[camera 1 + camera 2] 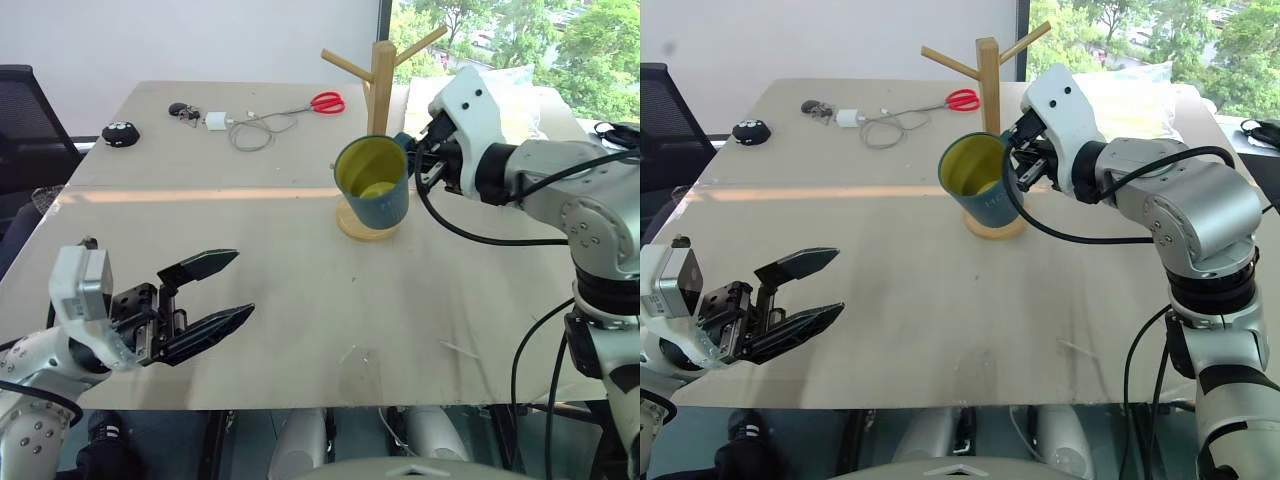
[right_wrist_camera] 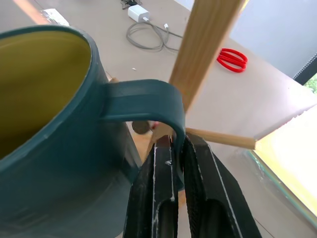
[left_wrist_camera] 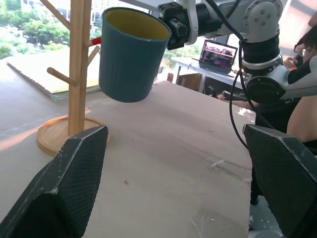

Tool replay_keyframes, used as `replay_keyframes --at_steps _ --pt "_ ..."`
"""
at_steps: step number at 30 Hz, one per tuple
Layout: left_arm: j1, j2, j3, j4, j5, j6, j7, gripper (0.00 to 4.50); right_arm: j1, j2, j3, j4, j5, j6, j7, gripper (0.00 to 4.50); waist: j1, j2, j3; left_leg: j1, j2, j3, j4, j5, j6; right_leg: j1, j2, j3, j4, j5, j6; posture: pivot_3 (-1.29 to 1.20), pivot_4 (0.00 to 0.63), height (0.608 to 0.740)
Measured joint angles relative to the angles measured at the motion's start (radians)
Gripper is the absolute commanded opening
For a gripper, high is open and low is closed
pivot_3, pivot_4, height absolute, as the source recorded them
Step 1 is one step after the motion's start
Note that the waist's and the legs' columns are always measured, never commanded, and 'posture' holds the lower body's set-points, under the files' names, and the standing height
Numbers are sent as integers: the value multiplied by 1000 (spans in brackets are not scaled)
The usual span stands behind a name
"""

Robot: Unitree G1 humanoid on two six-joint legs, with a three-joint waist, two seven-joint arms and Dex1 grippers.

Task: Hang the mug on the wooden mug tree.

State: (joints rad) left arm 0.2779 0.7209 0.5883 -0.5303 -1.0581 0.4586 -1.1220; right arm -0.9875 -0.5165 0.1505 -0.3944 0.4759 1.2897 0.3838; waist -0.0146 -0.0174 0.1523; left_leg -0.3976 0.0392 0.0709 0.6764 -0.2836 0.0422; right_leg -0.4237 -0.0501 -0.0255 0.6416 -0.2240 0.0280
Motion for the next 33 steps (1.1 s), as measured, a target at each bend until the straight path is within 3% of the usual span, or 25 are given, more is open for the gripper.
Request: replay_keyframes --at_steps 6,7,9,11,12,18,24,26,31,33 --pt "6 -8 -2 -9 4 -9 12 4500 -59 63 42 81 -50 16 -40 155 -1 0 0 0 0 0 0 1 -1 0 0 0 0 0 0 0 150 740" --pt "12 -10 -2 -11 4 -10 16 4500 -60 63 58 96 -61 13 -39 710 0 0 0 0 0 0 0 1 -1 0 0 0 0 0 0 0 150 740" --pt "16 -21 -4 -15 4 -11 27 4500 -60 62 92 118 -78 -5 -29 1304 -1 0 0 0 0 0 0 1 -1 0 -1 0 0 0 0 0 150 740" --pt "17 -27 -9 -28 5 -11 39 4500 -60 60 111 137 -101 -26 -21 2440 -1 0 0 0 0 0 0 1 -1 0 -1 -1 0 0 0 0 150 740" --pt "17 -28 -9 -33 5 -11 42 4500 -59 52 113 137 -104 -32 -16 2797 0 0 0 0 0 0 0 1 -1 0 -1 -1 0 0 0 0 150 740" --pt "2 -35 -15 -49 -2 -6 104 4500 57 -62 23 -3 -32 -49 107 2797 2 0 0 -1 -1 -1 -1 0 1 0 -1 -1 -1 1 2 0 150 740" --pt "-43 -30 -58 -49 0 19 174 4500 296 -89 -245 -179 108 -179 222 2797 4 -1 -1 0 -1 -2 -2 -1 1 1 -1 -2 -1 2 3 0 150 740" --pt "-46 -16 -84 -43 21 32 190 4500 450 -114 -338 -208 124 -267 268 2797 4 -1 -1 0 -1 -1 -2 -1 1 1 -1 -1 -1 2 3 0 150 740" --pt "-25 -4 -126 -3 116 34 183 4500 875 -157 -492 -226 105 -475 389 4411 8 -1 0 1 -1 -1 -3 -1 1 1 0 -1 -1 1 2 0 150 740" --pt "-7 5 -126 21 147 29 165 4500 1044 -166 -550 -221 79 -576 454 4411 9 0 0 1 0 0 -3 -1 1 1 1 0 -1 0 1 0 150 740"
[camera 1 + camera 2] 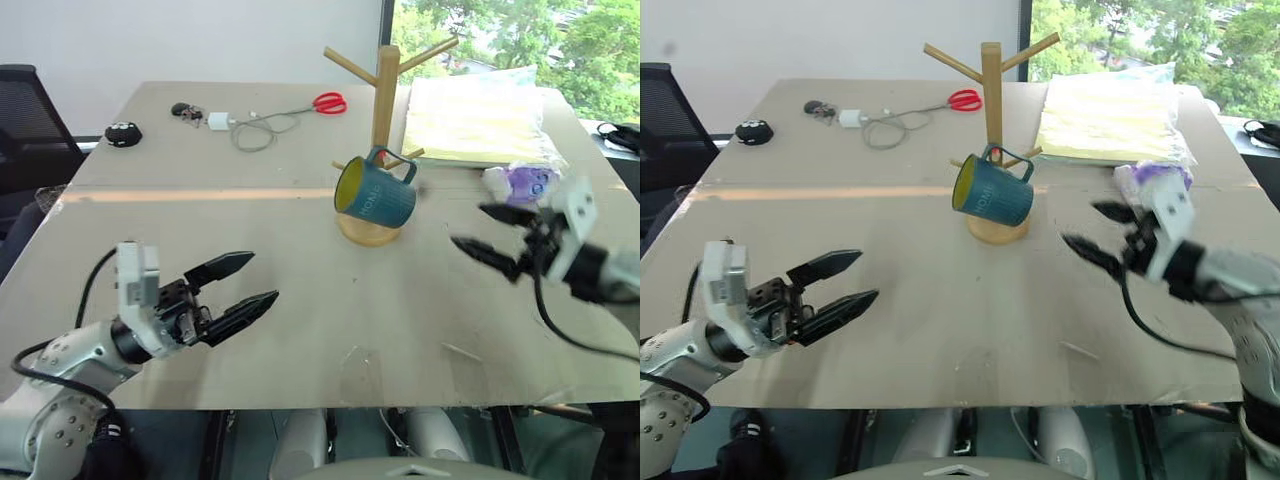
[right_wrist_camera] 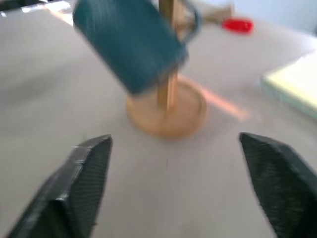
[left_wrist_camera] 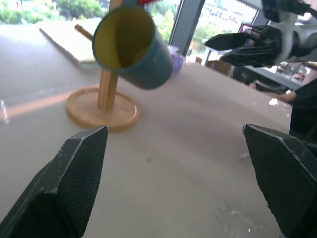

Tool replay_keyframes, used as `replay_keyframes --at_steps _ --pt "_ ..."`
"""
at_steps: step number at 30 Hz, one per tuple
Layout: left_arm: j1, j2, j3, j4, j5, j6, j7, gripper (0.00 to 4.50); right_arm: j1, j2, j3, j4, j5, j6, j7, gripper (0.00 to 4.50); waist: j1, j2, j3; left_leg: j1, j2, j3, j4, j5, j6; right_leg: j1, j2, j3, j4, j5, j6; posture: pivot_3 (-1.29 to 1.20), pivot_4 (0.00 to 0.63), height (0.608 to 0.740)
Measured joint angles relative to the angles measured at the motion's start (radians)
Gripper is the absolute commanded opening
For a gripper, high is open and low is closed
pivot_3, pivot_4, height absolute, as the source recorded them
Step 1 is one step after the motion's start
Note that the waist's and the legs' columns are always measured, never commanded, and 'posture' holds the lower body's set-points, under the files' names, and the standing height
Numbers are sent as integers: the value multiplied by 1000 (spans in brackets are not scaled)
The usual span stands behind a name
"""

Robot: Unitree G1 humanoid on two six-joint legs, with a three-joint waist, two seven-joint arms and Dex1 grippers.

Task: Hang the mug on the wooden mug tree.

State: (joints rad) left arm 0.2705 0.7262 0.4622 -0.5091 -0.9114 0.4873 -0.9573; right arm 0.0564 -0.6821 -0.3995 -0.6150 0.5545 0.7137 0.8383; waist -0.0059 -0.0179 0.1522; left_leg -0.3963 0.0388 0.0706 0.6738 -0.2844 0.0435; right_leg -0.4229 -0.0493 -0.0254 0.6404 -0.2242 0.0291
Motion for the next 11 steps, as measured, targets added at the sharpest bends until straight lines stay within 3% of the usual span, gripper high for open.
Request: replay_keyframes --at_steps 8,11 --pt "58 29 37 92 99 -56 -88 4500 388 1 -234 -5 -4 -216 154 4411 -3 -1 0 6 1 1 1 0 0 4 1 2 1 -3 3 0 150 740" --pt "68 29 34 112 137 -68 -92 4500 440 5 -253 -6 7 -224 161 4411 1 -2 0 10 2 1 0 0 0 7 -1 2 1 -3 3 0 150 740"
